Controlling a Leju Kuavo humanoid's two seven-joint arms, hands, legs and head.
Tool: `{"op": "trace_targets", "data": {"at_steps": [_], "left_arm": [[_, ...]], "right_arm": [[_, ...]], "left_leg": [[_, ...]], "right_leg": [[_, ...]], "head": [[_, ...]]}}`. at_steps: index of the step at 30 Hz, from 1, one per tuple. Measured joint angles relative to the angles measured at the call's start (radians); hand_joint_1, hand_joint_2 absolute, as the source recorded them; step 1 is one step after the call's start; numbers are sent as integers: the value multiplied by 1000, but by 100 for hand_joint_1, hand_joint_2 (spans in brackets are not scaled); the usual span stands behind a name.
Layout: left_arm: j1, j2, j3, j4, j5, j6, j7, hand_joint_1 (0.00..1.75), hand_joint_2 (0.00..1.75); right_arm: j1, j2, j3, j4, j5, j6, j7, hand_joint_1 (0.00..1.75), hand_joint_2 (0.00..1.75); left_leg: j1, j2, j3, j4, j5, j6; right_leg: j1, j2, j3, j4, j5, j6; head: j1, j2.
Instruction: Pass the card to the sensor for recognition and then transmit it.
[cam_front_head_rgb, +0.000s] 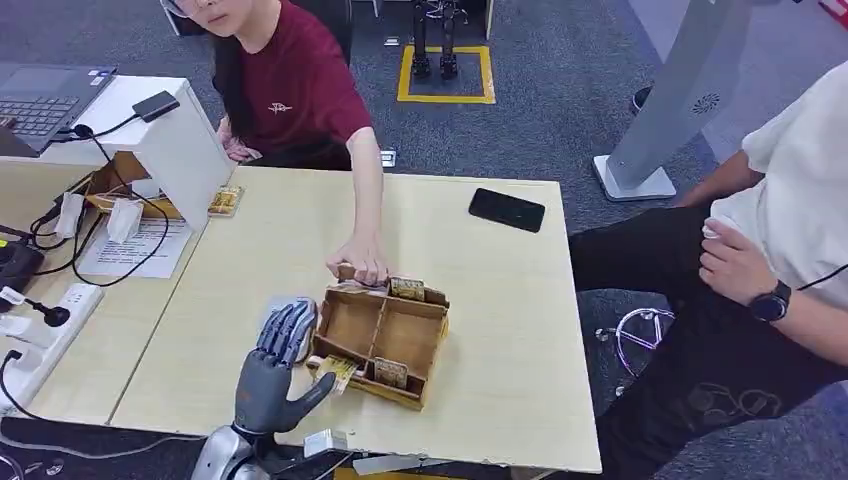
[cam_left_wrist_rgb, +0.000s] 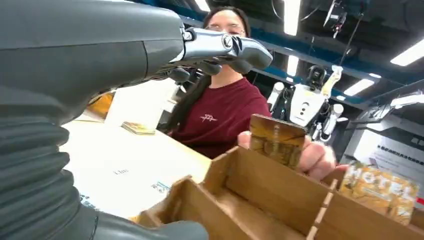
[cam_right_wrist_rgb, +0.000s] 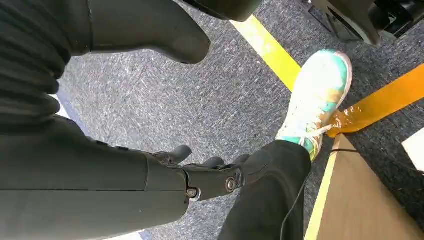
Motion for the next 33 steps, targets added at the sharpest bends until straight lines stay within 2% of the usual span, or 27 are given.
{"op": "trace_targets", "data": {"at_steps": [4, 10, 18, 22, 28, 33], "left_arm": [[9, 1, 0, -5, 5, -1, 0, 0, 175], [3, 16, -25, -48, 113, 0, 14, 0, 175], [-26, 67, -102, -135, 265, 0, 117, 0, 175], [-31, 84, -120, -156, 268, -1, 124, 0, 175], [-31, 104, -127, -160, 193, -1, 114, 0, 175], [-24, 122, -148, -160, 202, -8, 117, 0, 175]], "right_arm": [[0, 0, -2, 0, 2, 2, 0, 0, 175], [2, 0, -4, 0, 3, 1, 0, 0, 175], [4, 0, -22, 0, 11, -3, 0, 0, 175], [4, 0, -27, 0, 11, -3, 0, 0, 175], [4, 0, -29, 0, 16, 0, 3, 0, 175], [4, 0, -29, 0, 19, 0, 3, 0, 175]], "left_leg": [[0, 0, 0, 0, 0, 0], [0, 0, -1, 0, 0, 0], [0, 0, -2, 0, 0, 0], [0, 0, -2, 0, 0, 0], [0, 0, -2, 0, 0, 0], [0, 0, -2, 0, 0, 0]], "right_leg": [[0, 0, 0, 0, 0, 0], [0, 0, -1, 0, 1, 1], [0, 0, -2, 0, 1, 0], [0, 1, -2, 0, 1, 0], [0, 1, -2, 0, 0, 1], [0, 1, -2, 0, 0, 1]], "head": [[0, 0], [0, 0], [0, 0], [0, 0], [0, 0], [0, 0]]}}
